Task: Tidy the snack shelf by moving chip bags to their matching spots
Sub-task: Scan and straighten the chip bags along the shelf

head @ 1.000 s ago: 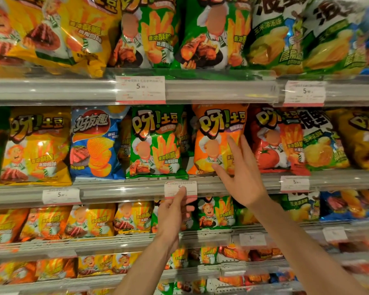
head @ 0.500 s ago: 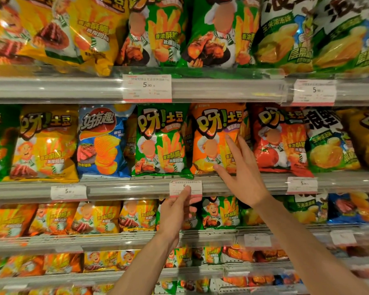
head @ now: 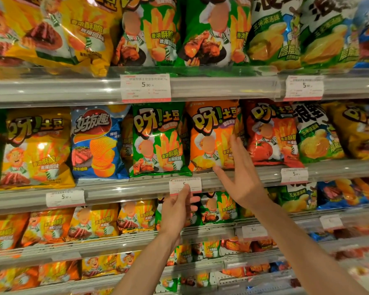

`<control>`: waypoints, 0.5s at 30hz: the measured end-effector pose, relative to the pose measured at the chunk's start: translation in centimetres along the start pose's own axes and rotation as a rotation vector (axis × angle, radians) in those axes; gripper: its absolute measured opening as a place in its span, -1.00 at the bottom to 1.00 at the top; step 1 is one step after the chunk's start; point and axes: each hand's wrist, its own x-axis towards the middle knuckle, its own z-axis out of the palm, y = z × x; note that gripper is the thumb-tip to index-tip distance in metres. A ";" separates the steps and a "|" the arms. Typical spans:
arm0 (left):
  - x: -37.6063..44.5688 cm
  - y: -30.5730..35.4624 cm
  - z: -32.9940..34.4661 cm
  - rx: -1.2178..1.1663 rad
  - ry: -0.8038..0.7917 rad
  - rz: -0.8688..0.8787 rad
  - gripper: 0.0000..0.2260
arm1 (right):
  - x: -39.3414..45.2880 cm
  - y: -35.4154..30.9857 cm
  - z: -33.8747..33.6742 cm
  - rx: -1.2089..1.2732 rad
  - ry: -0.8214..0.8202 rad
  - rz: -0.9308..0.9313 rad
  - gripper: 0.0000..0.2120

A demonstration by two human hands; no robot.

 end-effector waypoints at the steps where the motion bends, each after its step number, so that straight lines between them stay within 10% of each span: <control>1: 0.0 -0.1 -0.2 0.005 -0.015 0.007 -0.64 | -0.8 0.2 0.3 -0.017 0.029 -0.026 -0.20; 11: -1.0 -3.0 -5.2 0.606 -0.196 0.327 -0.83 | -10.6 -0.2 1.7 -0.097 -0.128 0.246 -0.29; 15: -2.5 -4.5 -6.3 0.830 -0.166 0.414 -0.60 | -14.6 0.2 1.2 0.034 -0.245 0.405 -0.25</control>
